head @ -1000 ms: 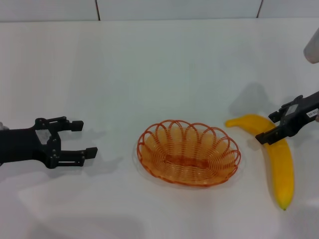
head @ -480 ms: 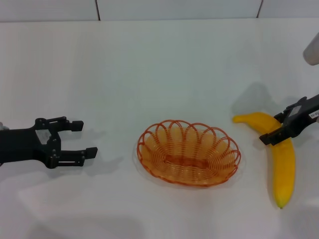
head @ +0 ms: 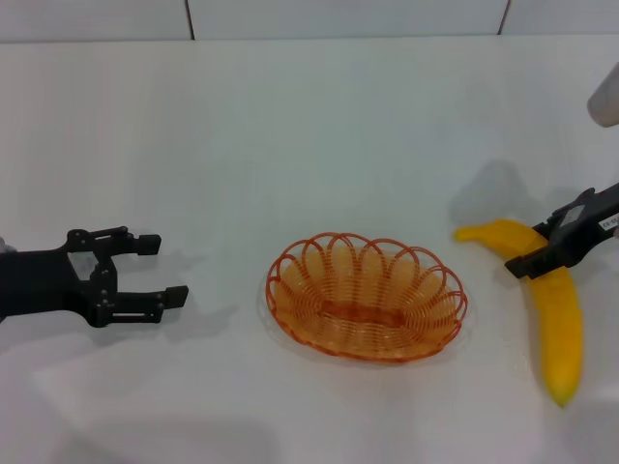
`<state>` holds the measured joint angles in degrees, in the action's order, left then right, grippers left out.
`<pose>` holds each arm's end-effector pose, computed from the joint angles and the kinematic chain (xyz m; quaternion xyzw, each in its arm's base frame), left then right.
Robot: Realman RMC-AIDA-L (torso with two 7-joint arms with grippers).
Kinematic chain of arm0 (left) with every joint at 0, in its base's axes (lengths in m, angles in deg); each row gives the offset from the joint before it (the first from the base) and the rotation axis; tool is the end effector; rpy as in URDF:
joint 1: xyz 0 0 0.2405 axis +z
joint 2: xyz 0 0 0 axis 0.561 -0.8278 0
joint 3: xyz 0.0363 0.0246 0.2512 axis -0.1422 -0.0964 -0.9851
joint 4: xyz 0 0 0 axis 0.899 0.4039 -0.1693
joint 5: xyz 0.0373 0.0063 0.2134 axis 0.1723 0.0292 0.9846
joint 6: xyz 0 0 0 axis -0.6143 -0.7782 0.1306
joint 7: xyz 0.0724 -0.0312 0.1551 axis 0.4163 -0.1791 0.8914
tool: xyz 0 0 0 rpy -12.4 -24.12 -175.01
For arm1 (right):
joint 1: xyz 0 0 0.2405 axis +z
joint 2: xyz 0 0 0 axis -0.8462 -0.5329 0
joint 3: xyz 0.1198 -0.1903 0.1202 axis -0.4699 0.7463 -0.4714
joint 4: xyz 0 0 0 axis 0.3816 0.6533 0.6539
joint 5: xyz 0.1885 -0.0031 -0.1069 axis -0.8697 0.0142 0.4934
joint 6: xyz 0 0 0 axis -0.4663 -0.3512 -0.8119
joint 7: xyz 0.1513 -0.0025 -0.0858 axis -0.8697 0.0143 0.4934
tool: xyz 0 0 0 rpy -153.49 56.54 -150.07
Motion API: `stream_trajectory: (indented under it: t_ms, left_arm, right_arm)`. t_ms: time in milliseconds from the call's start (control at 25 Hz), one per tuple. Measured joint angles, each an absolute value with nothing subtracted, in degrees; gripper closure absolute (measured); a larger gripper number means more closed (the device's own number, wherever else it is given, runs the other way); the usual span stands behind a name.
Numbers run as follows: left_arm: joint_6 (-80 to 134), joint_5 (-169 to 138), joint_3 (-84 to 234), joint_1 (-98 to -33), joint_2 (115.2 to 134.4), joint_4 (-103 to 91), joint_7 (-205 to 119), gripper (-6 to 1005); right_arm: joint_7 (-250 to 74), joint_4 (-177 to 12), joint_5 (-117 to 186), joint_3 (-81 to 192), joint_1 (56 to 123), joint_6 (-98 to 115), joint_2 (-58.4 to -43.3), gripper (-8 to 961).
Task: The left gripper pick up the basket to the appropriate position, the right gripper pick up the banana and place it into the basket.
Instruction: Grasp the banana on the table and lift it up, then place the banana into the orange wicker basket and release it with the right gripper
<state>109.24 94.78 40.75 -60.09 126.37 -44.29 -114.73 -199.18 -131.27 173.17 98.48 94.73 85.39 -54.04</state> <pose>-0.3013 0.3220 -0.0100 -0.9624 -0.1775 -0.1506 0.1402 0.3004 0.3724 0.0086 -0.9218 0.3308 -0.1450 0.1410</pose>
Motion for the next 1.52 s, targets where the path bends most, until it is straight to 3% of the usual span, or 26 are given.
stream_trajectory:
  t_ms: [480, 1080, 1520]
  left_arm:
    - [109.2, 94.8, 40.8, -59.8, 126.33, -44.3, -114.7, 131]
    - [109.2, 94.8, 40.7, -59.7, 126.29, -44.3, -114.6, 131]
    - [109.2, 94.9, 40.7, -60.3, 126.25, -44.3, -114.6, 131]
  right_arm:
    - [-199.2, -131.5, 173.1, 98.4, 94.6, 85.7, -54.05, 443]
    - [-201.1, -144.0, 171.9, 97.3, 94.1, 91.6, -53.35, 439]
    - [-200.2, -162.4, 148.3, 108.2, 95.3, 108.3, -54.06, 436]
